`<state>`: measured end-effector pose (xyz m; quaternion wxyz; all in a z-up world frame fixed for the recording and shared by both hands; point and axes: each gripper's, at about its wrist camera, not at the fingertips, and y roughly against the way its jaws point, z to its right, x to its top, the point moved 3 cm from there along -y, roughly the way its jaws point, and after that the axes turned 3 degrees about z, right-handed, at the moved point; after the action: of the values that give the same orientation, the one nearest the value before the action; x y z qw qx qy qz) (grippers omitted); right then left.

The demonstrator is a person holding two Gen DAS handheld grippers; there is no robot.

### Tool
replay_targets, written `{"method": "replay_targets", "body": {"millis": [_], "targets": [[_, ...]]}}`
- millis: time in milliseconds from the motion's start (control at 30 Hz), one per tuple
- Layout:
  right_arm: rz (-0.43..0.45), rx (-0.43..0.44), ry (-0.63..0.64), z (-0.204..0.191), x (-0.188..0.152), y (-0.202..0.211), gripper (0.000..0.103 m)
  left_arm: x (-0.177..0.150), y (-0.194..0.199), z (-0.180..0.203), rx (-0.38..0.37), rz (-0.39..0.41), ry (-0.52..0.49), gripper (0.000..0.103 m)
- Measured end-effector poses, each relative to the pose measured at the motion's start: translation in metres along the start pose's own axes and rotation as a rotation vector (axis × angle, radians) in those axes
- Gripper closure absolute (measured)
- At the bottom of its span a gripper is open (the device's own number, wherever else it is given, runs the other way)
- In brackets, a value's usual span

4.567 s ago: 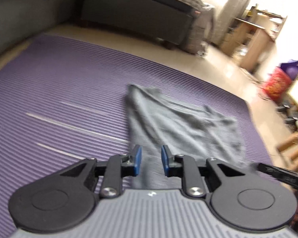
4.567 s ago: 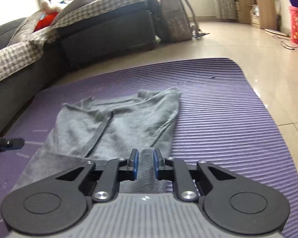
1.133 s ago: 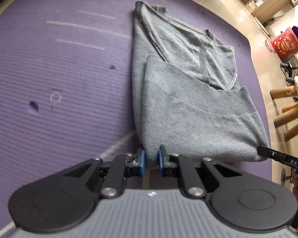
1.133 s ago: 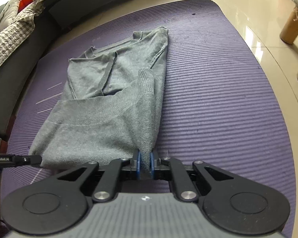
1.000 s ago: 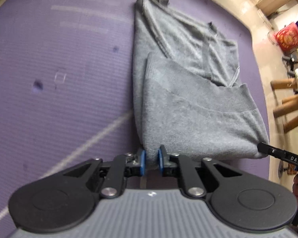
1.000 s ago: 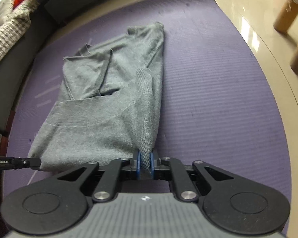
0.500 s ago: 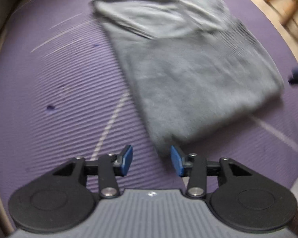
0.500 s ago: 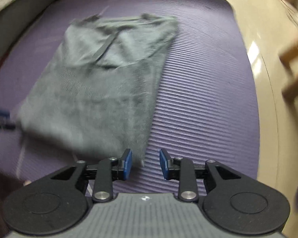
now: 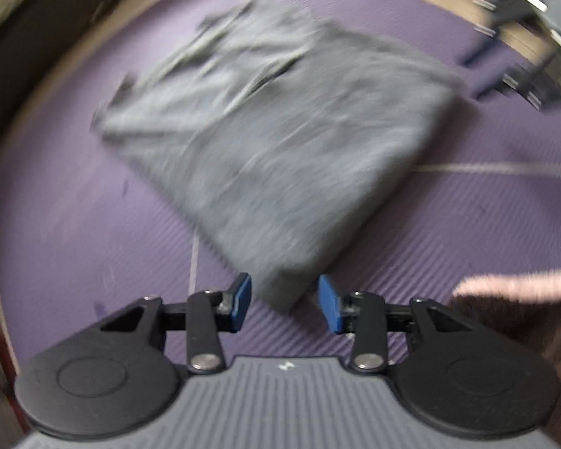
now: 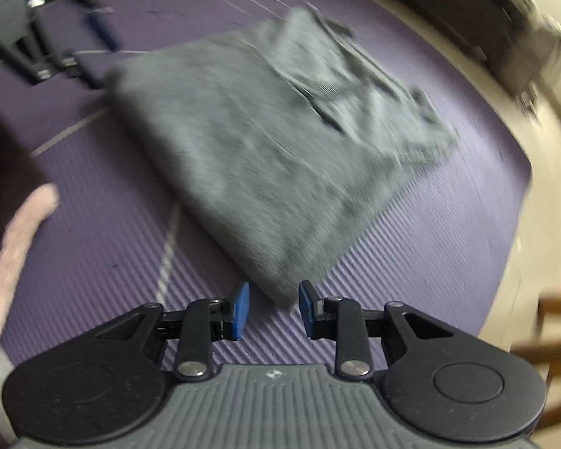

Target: Fold clothes

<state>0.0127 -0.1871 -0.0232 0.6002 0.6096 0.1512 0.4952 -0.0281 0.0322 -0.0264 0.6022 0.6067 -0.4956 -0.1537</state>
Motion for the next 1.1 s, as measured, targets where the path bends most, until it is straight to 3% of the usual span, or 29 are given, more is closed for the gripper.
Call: {"method": "replay_targets", "body": {"millis": [67,167,400,600,667,800,900,1100], "targets": [[0.022,0.034,0.04,-0.002,0.0,0.002,0.083,0.001,-0.003,0.009,-0.023,0.012,-0.071,0.061],[0.014,0.081,0.07,-0.002,0.001,-0.006,0.083,-0.003,-0.02,0.011,-0.071,-0.037,-0.132,0.061],[0.005,0.129,0.106,0.004,-0.002,-0.027,0.083,-0.009,-0.043,-0.007,-0.124,-0.044,-0.088,0.062],[0.045,0.141,0.107,0.015,-0.001,-0.036,0.077,-0.012,-0.053,-0.02,-0.162,0.022,-0.079,0.062],[0.059,0.149,0.134,0.015,-0.001,-0.039,0.077,-0.014,-0.054,-0.022,-0.162,0.039,-0.082,0.062],[0.078,0.175,0.179,0.013,-0.003,-0.04,0.065,-0.017,-0.052,-0.028,-0.149,0.055,-0.068,0.062],[0.096,0.174,0.265,0.008,-0.006,-0.041,0.063,-0.022,-0.05,-0.028,-0.144,0.069,-0.087,0.061],[0.125,0.164,0.282,0.014,-0.003,-0.047,0.063,-0.026,-0.048,-0.024,-0.141,0.107,-0.141,0.057]]}}
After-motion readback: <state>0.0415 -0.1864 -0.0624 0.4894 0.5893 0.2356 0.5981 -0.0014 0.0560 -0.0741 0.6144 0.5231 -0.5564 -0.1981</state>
